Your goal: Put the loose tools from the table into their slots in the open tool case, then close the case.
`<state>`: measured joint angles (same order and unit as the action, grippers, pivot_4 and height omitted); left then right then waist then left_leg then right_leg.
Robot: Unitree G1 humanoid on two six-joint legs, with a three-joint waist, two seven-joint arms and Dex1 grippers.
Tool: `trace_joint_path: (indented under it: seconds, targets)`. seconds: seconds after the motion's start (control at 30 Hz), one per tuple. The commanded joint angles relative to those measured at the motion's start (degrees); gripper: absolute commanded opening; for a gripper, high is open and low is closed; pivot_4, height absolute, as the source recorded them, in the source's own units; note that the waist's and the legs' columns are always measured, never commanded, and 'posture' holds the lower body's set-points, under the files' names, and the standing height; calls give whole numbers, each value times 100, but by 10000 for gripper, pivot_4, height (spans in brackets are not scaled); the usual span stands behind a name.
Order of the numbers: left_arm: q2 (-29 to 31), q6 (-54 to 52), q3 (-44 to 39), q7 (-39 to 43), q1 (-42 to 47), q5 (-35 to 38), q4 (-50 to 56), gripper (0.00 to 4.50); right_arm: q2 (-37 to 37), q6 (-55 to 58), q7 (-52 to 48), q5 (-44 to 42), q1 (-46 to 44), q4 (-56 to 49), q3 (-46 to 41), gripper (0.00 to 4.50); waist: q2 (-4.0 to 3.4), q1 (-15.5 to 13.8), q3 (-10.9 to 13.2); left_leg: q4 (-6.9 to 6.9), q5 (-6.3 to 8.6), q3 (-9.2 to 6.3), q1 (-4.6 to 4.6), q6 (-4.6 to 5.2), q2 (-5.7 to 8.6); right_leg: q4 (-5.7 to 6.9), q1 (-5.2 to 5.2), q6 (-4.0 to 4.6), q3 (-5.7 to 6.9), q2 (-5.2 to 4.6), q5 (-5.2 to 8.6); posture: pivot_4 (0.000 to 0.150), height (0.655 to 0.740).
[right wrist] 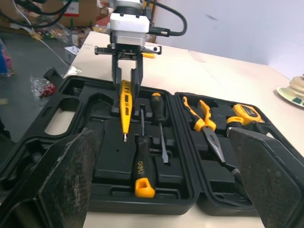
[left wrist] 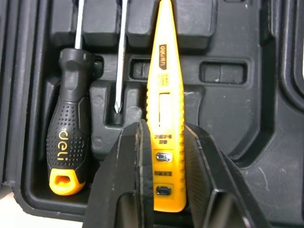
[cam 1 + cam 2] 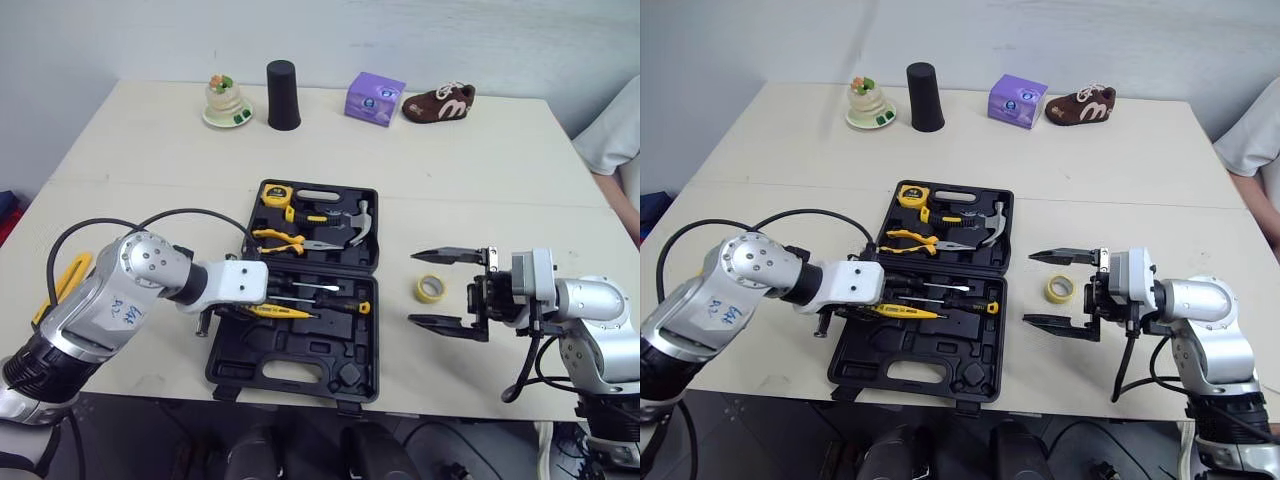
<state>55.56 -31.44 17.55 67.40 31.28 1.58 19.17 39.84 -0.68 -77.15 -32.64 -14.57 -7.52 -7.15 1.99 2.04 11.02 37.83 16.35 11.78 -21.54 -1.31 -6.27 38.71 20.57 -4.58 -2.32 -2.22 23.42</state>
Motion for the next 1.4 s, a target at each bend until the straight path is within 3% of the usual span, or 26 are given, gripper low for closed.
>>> trace_joint_path:
  seconds: [0.03, 0.07, 0.33, 0.43, 0.6, 0.8, 1.23, 1.4]
  targets:
    - [-44, 520, -265, 28, -72, 130, -195, 27367, 72, 45, 51, -42, -51, -154, -56, 45000, 0, -7, 0, 0, 0, 0, 0, 0, -1, 0, 0, 0, 0, 0, 0, 1500, 7400]
    - [-91, 469, -463, 147, -80, 419, -184, 31375, 86, 111, 87, -44, -84, -187, -43, 45000, 0, -7, 0, 0, 0, 0, 0, 0, -1, 0, 0, 0, 1, 0, 0, 1500, 7400]
    - [-406, 1292, -1638, 277, -387, 1470, -580, 31375, 36, 251, 222, 46, -349, -196, 98, 45000, -2, 53, 1, -2, 0, 0, -1, -1, -7, 4, 4, 2, 9, 3, 1, 1500, 7400]
    - [-647, 1629, -1868, 286, -742, 1691, -654, 23196, -10, 245, 268, 104, -395, -181, 178, 45000, -2, 70, 1, -3, 1, 1, -2, 0, -6, 2, 3, 1, 11, -3, 1, 1500, 7400]
    - [-930, 1803, -1801, 110, -1115, 1700, -740, 479, -52, 265, 347, 128, -450, -205, 288, 45000, -2, 105, 1, 1, 1, 0, -3, 0, -5, 5, 3, 1, 13, -2, 1, 1500, 7400]
    - [-1321, 2011, -1563, -281, -1383, 1428, -1041, 479, 18, 292, 287, 121, -568, -147, 300, 45000, -2, 115, 1, -2, 1, 0, -3, 0, -4, 2, 4, 1, 12, -2, 1, 1500, 7400]
    - [-1351, 1867, -1168, -472, -1717, 1001, -1426, 479, 47, 363, 380, 156, -488, -295, 307, 45000, -8, 119, -3, -3, 1, 0, -2, 0, -5, 2, 2, 1, 12, -3, 1, 1500, 7400]
    - [-1397, 2372, -1011, -585, -1910, 741, -1771, 479, 10, 319, 438, 220, -466, -278, 351, 45000, -33, 118, -18, -3, 1, 0, 18, 0, -5, 2, -16, 1, 11, -5, 1, 1500, 7400]
